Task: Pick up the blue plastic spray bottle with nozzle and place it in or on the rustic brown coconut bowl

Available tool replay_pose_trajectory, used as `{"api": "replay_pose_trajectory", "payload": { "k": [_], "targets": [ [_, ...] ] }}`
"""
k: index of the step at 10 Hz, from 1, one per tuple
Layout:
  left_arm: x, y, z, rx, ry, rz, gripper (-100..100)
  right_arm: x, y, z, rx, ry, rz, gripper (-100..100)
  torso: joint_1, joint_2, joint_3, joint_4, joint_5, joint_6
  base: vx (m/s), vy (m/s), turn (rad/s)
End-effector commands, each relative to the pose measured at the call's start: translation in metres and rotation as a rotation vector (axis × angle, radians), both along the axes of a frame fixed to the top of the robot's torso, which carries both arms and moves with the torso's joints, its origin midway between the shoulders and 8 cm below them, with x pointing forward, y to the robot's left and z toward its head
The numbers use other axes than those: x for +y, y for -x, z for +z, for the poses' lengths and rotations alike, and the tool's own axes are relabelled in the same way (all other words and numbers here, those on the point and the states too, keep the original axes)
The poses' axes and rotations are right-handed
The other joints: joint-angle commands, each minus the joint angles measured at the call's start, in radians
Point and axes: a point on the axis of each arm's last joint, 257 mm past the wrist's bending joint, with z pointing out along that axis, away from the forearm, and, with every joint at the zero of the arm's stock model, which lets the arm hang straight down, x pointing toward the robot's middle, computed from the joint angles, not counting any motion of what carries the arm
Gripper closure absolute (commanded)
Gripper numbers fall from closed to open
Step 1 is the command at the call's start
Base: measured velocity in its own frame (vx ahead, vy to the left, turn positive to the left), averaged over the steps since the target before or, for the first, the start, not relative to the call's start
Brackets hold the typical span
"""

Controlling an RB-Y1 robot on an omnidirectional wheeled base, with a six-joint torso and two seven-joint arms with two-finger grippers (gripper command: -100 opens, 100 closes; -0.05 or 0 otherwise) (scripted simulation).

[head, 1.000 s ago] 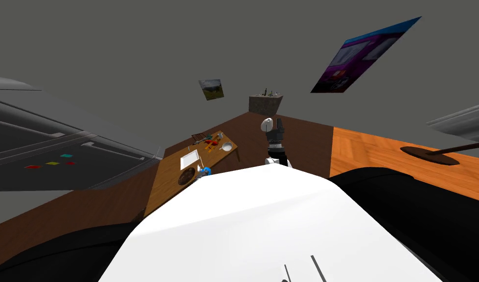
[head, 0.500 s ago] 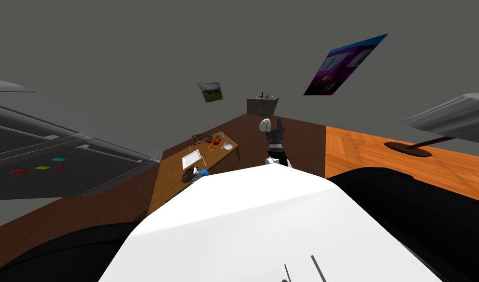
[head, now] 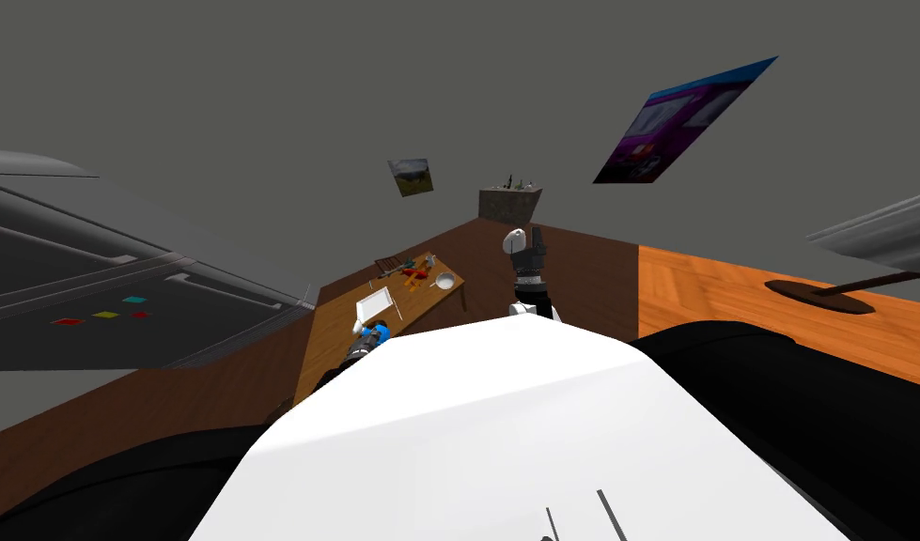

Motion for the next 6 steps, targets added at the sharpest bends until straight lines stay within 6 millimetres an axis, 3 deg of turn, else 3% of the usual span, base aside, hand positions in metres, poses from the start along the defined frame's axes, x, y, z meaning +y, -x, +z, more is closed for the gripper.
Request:
{"api": "replay_pose_trajectory", "payload": {
  "k": [1,5,6],
  "targets": [
    [0.018,0.0,0.021,-0.038,-0.029,0.026,100,0.0,0.0,0.0,0.0,0.0,0.0,0,0.0,0.0,0.0,0.0,0.0,0.0,0.092,0.074,0.133],
    [0.042,-0.001,0.054,-0.09,-0.078,0.054,100,0.0,0.0,0.0,0.0,0.0,0.0,0,-0.001,0.001,0.001,0.001,0.0,-0.002,0.08,0.069,0.081],
    [0.037,-0.001,0.047,-0.08,-0.069,0.049,100,0.0,0.0,0.0,0.0,0.0,0.0,0,-0.002,0.001,0.001,0.001,-0.001,-0.002,0.034,0.025,0.017]
  ]
}}
